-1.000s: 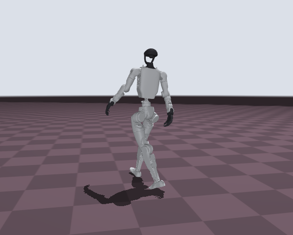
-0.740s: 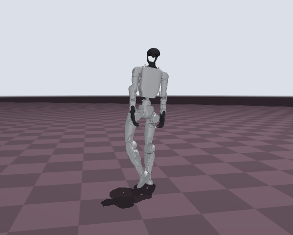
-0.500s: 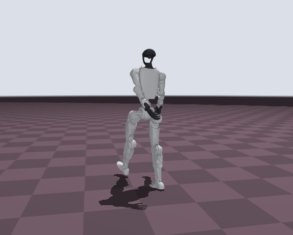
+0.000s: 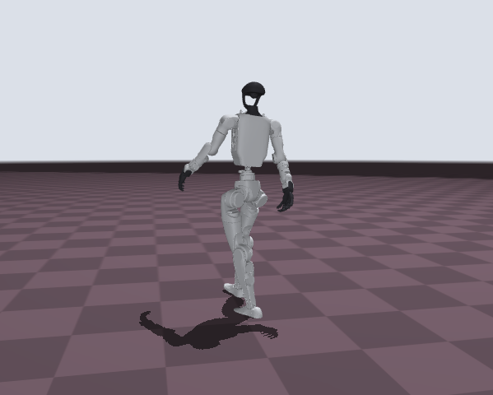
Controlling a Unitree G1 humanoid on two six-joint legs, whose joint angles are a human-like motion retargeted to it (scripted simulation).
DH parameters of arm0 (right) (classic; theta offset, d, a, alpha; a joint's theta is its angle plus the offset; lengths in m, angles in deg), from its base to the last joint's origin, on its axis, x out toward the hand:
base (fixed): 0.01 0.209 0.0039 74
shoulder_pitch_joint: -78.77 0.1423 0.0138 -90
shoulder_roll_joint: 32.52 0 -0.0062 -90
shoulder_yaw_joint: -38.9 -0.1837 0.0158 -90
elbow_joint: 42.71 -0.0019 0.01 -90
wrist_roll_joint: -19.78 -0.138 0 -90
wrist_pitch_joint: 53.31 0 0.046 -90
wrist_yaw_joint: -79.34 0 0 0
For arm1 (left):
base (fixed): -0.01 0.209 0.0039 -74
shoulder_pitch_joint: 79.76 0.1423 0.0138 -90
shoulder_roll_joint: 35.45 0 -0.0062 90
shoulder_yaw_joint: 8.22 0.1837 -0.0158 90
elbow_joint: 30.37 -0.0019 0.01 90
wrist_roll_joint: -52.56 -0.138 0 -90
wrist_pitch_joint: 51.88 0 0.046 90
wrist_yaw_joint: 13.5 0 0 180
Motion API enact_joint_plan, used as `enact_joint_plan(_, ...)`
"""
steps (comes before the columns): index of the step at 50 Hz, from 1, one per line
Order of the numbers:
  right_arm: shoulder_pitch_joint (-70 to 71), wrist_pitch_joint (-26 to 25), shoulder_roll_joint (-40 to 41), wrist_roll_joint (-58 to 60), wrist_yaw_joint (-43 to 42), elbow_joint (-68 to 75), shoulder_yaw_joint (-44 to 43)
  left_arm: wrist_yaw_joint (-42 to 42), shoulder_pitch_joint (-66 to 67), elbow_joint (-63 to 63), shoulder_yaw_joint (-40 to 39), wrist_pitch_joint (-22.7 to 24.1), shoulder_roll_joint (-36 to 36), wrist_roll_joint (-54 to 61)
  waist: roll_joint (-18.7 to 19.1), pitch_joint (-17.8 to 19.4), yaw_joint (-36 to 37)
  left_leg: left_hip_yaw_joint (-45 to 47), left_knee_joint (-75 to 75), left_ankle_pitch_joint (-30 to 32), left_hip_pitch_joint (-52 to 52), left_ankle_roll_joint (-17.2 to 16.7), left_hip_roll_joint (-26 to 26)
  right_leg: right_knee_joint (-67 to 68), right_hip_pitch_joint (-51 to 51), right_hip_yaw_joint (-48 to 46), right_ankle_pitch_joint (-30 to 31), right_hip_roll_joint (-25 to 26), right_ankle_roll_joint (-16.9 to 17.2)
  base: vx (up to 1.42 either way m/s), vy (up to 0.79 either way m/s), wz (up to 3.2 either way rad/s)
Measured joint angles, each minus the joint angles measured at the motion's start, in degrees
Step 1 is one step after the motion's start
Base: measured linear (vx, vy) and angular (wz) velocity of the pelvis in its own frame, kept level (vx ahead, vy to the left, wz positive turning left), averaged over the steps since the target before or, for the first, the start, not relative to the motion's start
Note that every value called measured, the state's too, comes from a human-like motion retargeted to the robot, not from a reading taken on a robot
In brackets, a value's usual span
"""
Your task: Walk run
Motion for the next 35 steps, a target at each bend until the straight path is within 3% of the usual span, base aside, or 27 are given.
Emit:
enact_joint_plan(3,-1.53,0.43,-0.3,0.36,2.52,0.0,-1.13,-0.39,-1.05,2.14,0.36,0.13,-2.32,-2.03,1.24,-0.36,1.47,1.18,0.81,-1.08,3.8,-1.3,1.53,-11.0,-1.72,6.04,-2.96,3.4,-0.68,0.97,-0.59,-0.32)
enact_joint_plan(6,-0.39,-1.26,-1.06,-2.11,2.32,0.0,-2.08,-3.24,0.75,2.11,0.3,0.15,-2.22,-4.21,0.93,-2.4,1.54,1.78,3.76,3.37,5.61,-3.11,0.81,-4.54,-2.39,5.7,-3.37,1.78,-0.1,1.06,-0.67,0.09)
enact_joint_plan(8,1.14,-2.29,-1.52,-4.08,0.37,0.0,-3.46,-4.99,3.44,0.36,0.42,0.48,-1.0,-5.3,0.67,-3.98,-1.2,0.69,7.9,10.68,6.19,-3.87,0.9,-1.46,-1.0,1.92,2.07,-0.63,1.12,1.19,-0.8,1.03)
enact_joint_plan(9,2.12,-2.33,-1.72,-5.26,-0.79,0.0,-3.92,-5.44,5.28,-1.17,0.27,0.87,-0.26,-6.13,0.39,-5.02,-1.22,1.84,10.86,16.3,5.69,-3.71,0.82,-0.41,-0.08,3.09,2.87,-0.4,-0.02,1.08,-0.8,0.44)
enact_joint_plan(12,7.07,-2.86,-2.22,-9.5,-3.47,0.0,-4.49,-7.08,11.59,-7.37,-0.87,1.12,3.43,-10.54,-0.31,-5.86,0.34,8.47,26.24,32.79,0.75,-2.95,3.17,2.76,3.47,13.78,-1.24,2.98,-4.32,0.94,-0.68,-0.14)
enact_joint_plan(14,13.96,-4.39,-3.03,-11.47,-5.09,0.0,-4.44,-8.53,14.82,-13.16,-2.06,-1.65,6.49,-12.87,-1.21,-4.54,0.98,15.04,38.5,38.01,-4.31,0.14,7.56,3.01,7.65,9.79,-3.58,1.95,-5.73,0.87,-0.61,-0.24)
enact_joint_plan(15,17.84,-4.95,-3.56,-11.86,-6.19,0.0,-4.28,-8.81,16.28,-16.49,-2.79,-3.51,7.61,-13.51,-1.68,-3.99,0.65,17.87,43.25,37.04,-6.67,1.93,9.49,2.75,9.89,4.8,-4.19,0.49,-6.35,0.72,-0.47,-0.34)
enact_joint_plan(18,26.49,-5.22,-4.51,-11.94,-11.42,-5.2,-4.56,-6.42,22.79,-24.26,-4.41,-9.04,10.95,-17.53,-2.85,-3.46,1.24,20.81,47.04,27.59,-12.52,2.76,9.41,-0.28,15.17,7.32,-5.47,2.79,-8.1,0.96,-0.46,-0.46)
enact_joint_plan(21,33.35,-3.16,-5.69,-13.89,-15.71,-12.02,-3.43,-6.63,30.38,-28.79,-5.19,-12.88,14.85,-23.0,-4.3,-2.77,5.75,19.58,44.22,21.82,-20.1,-1.29,5.13,-3.22,19.46,7.42,-5.4,3.65,-8.72,0.76,-0.29,-1.09)
enact_joint_plan(25,41.68,0.8,-7.91,-18.63,-17.76,-19.56,-1.44,-6.46,40.44,-29.38,-5.09,-16.53,19.49,-30.41,-5.21,-1.12,10.86,24.84,29.9,14.85,-26.23,-1.71,6.79,-5.48,24.6,8.72,-7.55,7.08,-9.09,0.85,-0.31,-0.62)
enact_joint_plan(27,44.78,2.1,-9.47,-19.91,-17.85,-22.07,-2.38,-5.58,44.25,-29.38,-4.78,-17.85,20.7,-33.77,-4.4,0.2,12.97,27.7,19.2,14.85,-27.1,-2.07,7.41,-5.95,27.51,8.38,-9.5,9.54,-8.98,0.88,-0.22,-0.12)
enact_joint_plan(30,47.53,2.97,-11.81,-21.01,-17.96,-24.48,-4.33,-4.95,48.43,-29.38,-4.68,-19.56,21.55,-37.1,-2.43,2.16,15.52,28.61,3.15,13.62,-27.45,-5.31,5.7,-6.23,32.49,7.5,-12.64,13.36,-8.33,0.82,-0.18,0.28)
enact_joint_plan(33,47.51,3.04,-12.73,-21.41,-18.83,-24.75,-6.22,-4.18,50.28,-29.38,-5.43,-21.27,21.44,-37.41,-2.82,2.25,14.4,31.27,-6.12,11.18,-25.81,-2.95,1.08,-4.88,35.94,3.91,-12.08,13.5,-5.38,0.91,-0.19,0.94)
enact_joint_plan(35,46.23,2.87,-12.48,-21.95,-19.64,-23.74,-7.38,-3.31,50.11,-29.38,-6.28,-22.65,21.12,-36.5,-3.61,1.66,15.41,30.7,-5.8,12.91,-24.32,3.17,-0.33,-2.57,37.0,3.23,-8.64,12.66,-2.3,1.05,-0.19,0.31)
